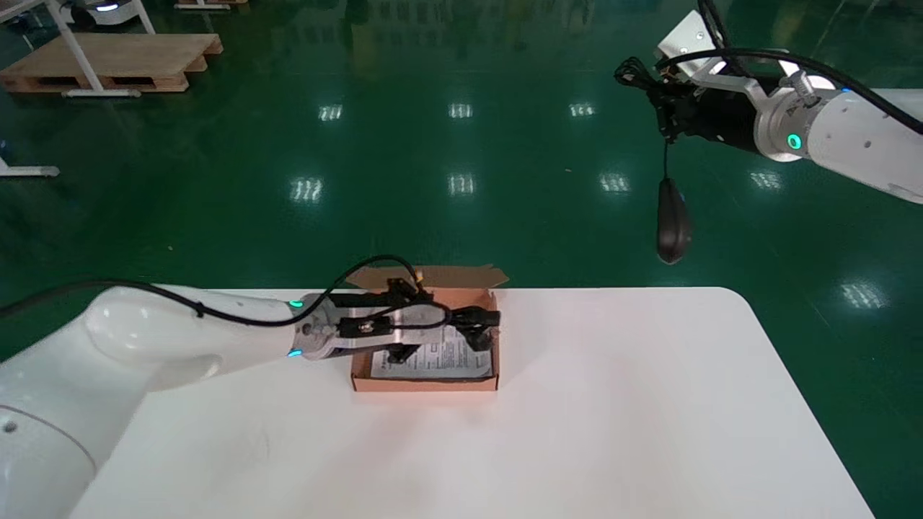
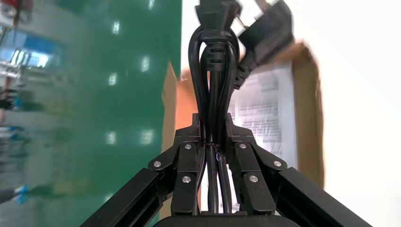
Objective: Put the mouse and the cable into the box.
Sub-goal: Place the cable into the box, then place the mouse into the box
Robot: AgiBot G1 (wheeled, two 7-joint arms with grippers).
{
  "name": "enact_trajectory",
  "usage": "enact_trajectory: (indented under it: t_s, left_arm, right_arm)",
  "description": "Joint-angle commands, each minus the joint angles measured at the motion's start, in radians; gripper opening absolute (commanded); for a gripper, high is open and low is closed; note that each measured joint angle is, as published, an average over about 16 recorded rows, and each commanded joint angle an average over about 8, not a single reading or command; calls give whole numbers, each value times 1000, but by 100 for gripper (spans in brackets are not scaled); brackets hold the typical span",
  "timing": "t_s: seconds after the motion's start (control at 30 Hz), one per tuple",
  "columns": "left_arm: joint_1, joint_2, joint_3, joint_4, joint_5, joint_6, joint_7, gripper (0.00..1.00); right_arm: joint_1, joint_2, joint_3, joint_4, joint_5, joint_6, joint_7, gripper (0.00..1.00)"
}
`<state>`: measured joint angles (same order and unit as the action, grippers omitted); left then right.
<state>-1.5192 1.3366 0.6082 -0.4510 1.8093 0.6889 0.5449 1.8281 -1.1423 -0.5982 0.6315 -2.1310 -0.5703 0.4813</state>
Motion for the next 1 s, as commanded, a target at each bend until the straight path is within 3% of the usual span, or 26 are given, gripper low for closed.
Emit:
enact_trajectory:
  t_s: [0.03,0.27,0.53,1.0]
  left_arm:
    - [22,15,13,-11,29,-61,30,0]
    - [116,32,114,-71,-15,-259,90,1]
    - [121,40,181,-51,-84,-282,80,97]
    - [119,32,177,-56,-79,-276,78,100]
  right_arm:
    - [1,0,0,0,0,0,0,0]
    - [1,0,0,0,0,0,0,0]
    - [2,0,0,-2,1,0,-1,0]
    - [2,0,0,-1,1,-1,-1,0]
